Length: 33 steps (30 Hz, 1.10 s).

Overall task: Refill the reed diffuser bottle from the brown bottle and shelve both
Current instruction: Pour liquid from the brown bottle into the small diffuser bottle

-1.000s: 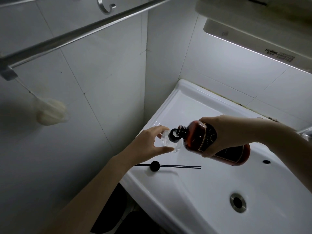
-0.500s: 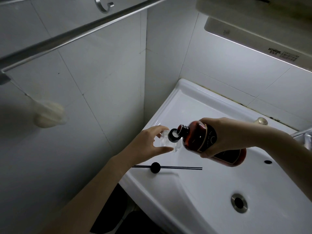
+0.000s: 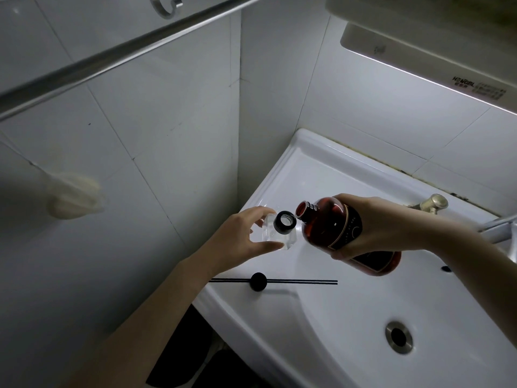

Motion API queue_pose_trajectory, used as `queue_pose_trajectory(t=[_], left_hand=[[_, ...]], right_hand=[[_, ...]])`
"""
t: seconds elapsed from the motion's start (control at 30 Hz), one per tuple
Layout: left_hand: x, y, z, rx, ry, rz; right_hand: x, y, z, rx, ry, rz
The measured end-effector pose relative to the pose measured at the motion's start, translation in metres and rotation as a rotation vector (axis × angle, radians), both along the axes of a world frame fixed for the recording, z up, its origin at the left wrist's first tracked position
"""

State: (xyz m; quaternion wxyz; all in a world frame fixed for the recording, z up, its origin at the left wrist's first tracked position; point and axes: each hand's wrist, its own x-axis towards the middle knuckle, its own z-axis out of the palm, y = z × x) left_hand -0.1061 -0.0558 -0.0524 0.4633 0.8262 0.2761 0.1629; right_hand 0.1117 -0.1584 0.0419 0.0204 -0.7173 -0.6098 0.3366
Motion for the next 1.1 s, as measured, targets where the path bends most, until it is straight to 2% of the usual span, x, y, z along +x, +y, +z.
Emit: queue_pose_trajectory(t=[0.47,0.6,0.83,1.1], left_hand=[[-0.001,0.011,-0.024,-0.042,0.092,0.012],[-0.002,0.012,-0.037,-0.082,0.143,0.028],[0.0,0.013,-0.053,-0.162,0.17,0.06],[0.0,0.015,-0.064,-0.094,0.174,0.056]], right_hand=[[-0.004,0.017,-0.05,0.396,0.363,-0.258],[-0.009,0.029,-0.069,0.446,0.457,-0.334],[-0.021,0.048,-0.093,0.51,0.509,-0.408],[-0.031,0.063,-0.111,0.541,0.598,-0.473]])
